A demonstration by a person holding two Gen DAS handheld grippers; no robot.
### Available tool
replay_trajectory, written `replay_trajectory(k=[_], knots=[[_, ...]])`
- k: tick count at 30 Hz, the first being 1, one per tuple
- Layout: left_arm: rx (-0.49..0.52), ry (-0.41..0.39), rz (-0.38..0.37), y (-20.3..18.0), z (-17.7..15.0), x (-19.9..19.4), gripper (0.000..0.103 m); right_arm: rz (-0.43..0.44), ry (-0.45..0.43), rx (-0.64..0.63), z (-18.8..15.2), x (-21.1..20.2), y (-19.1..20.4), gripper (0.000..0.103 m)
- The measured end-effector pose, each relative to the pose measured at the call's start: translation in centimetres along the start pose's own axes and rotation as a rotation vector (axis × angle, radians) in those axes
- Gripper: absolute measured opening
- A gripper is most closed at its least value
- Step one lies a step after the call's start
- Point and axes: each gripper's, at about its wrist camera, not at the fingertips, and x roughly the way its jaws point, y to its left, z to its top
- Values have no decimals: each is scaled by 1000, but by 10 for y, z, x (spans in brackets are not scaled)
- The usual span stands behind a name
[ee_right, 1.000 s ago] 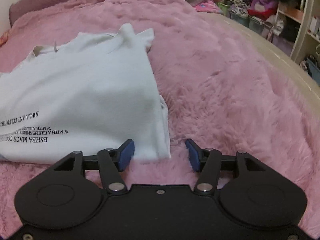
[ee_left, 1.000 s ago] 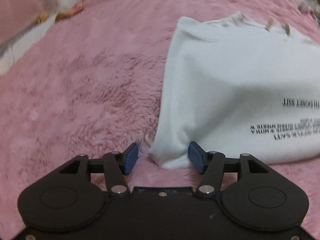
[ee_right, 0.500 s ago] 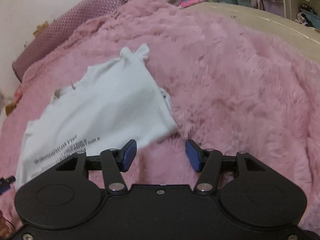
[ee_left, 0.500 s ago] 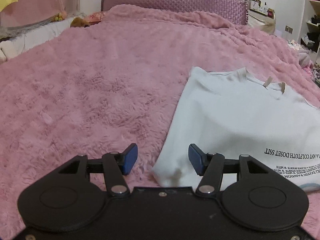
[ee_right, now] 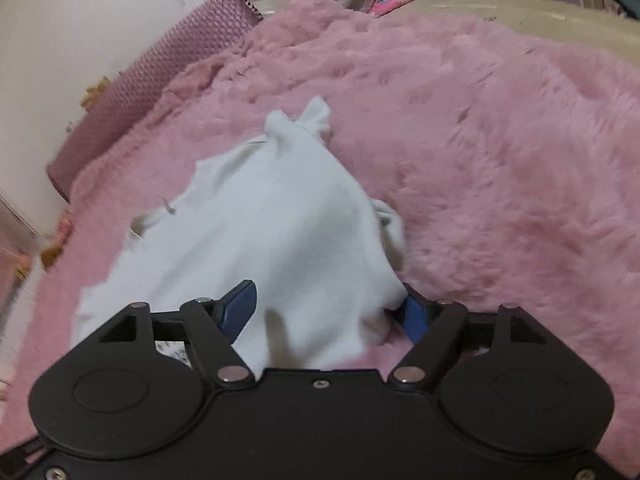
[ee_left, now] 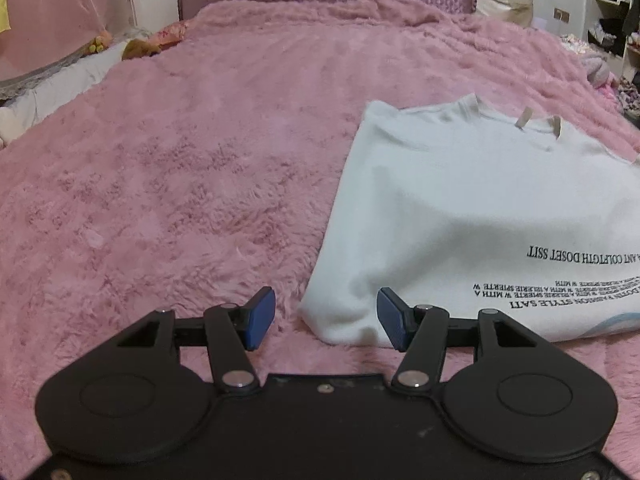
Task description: Fold small clothes
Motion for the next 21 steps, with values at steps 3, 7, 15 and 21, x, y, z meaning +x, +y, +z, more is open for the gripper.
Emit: replay_trajectory(k=[3, 7, 15, 21], knots=[[8, 9, 10, -2, 0, 2, 58, -60, 32, -9, 0, 16, 0, 71], [14, 7, 12, -2, 0, 1, 58, -140, 9, -41, -4, 3, 10, 44], [12, 23, 7, -4, 1, 5, 58, -27, -30, 277, -15, -12, -29, 49], [61, 10, 23, -9, -1, 5, 58, 80, -64, 329, -6, 13, -34, 9]])
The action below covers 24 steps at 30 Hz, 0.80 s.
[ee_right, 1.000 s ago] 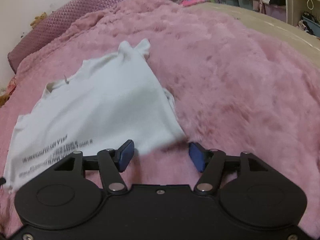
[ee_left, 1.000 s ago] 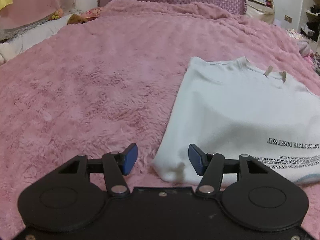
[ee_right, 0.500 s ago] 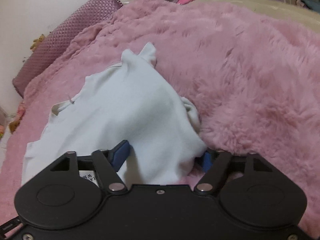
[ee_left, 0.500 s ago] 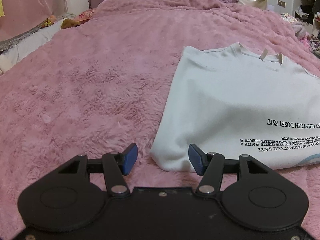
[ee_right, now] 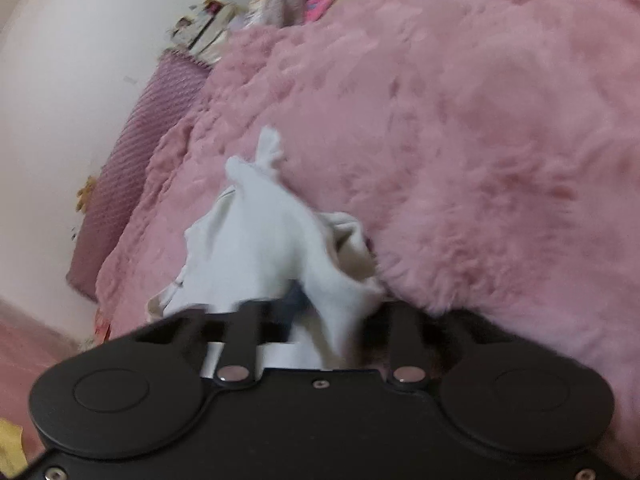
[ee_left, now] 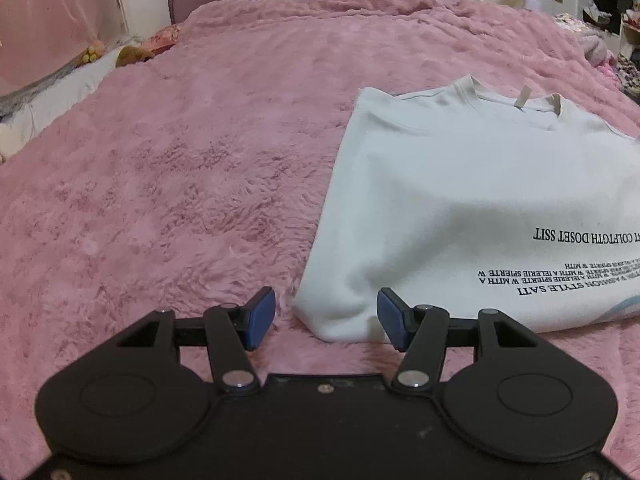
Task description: Fold small clothes
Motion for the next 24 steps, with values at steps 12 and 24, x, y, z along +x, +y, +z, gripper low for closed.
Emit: replay_trajectory(k=[12, 24], knots=[[-37, 41, 39, 16, 8, 1, 58, -73, -33, -453, -9, -18, 61, 5], [-78, 13, -30, 76, 33, -38, 58, 1, -32, -556, -32, -21, 110, 4]])
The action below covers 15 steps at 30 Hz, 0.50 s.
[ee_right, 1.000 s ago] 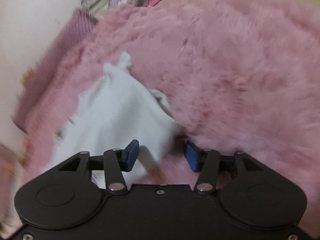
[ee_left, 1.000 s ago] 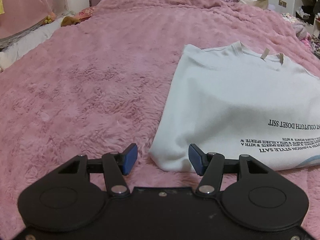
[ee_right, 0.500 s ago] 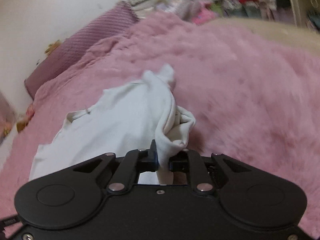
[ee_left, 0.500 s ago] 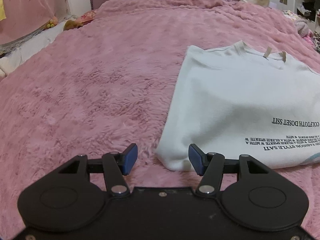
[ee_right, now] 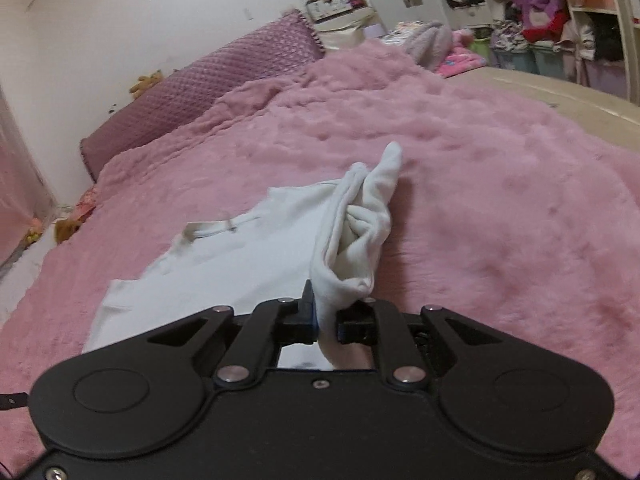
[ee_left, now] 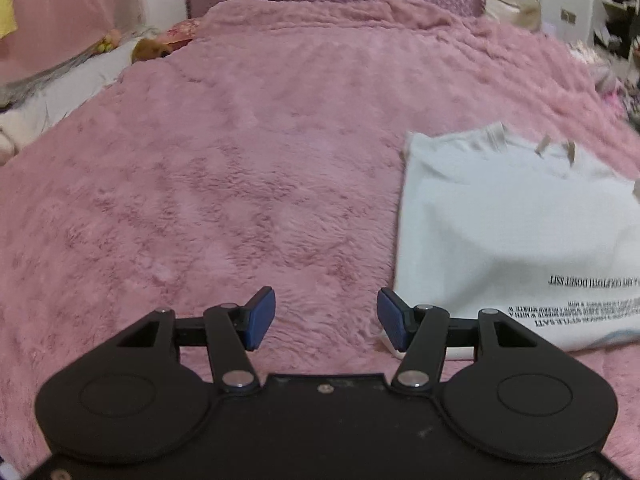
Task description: Fold small clothes
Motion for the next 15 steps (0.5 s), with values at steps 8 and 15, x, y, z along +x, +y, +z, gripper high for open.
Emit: replay_trajectory(k=[8, 15], knots=[[-54, -35, -20, 39, 10, -22, 58, 258, 31, -6, -6, 17, 112, 2], [-74, -25, 54, 83, 11, -33, 58, 506, 196, -188, -76, 19, 232, 32]])
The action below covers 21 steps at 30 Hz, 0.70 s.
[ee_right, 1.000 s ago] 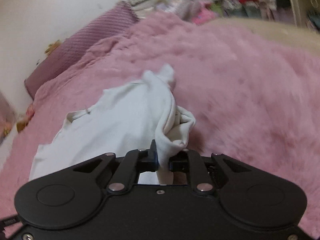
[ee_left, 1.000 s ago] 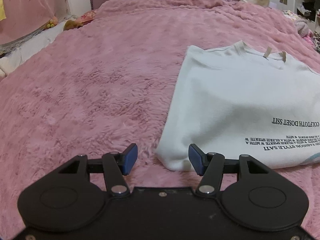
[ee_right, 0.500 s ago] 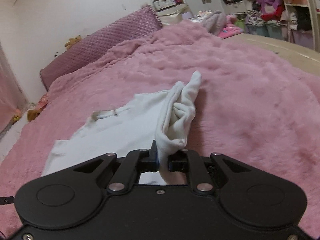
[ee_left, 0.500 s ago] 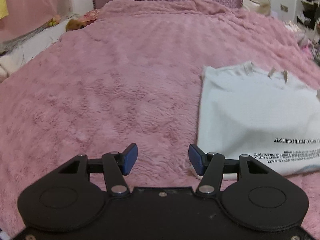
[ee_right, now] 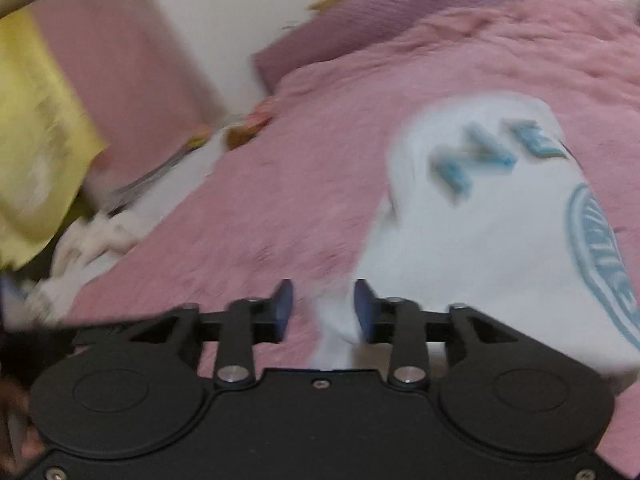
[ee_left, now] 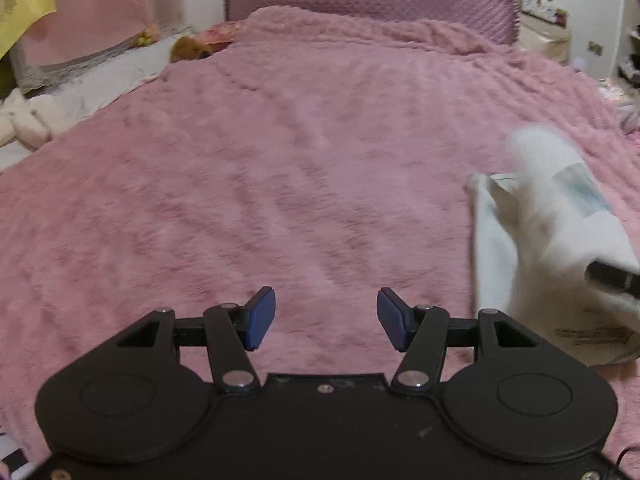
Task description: Fold small clothes
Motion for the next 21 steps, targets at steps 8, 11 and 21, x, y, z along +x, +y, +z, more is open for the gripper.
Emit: replay_trajectory(k=[8, 11, 21], knots=[[-13, 7, 10, -1, -5, -3, 58, -23, 79, 3, -11, 1, 14, 33], [-11, 8, 4, -1, -5, -2, 58, -26, 94, 9, -10, 4, 13, 33], [0, 16, -16, -8, -6, 4, 58, -36, 141, 4, -18, -1, 5, 33]])
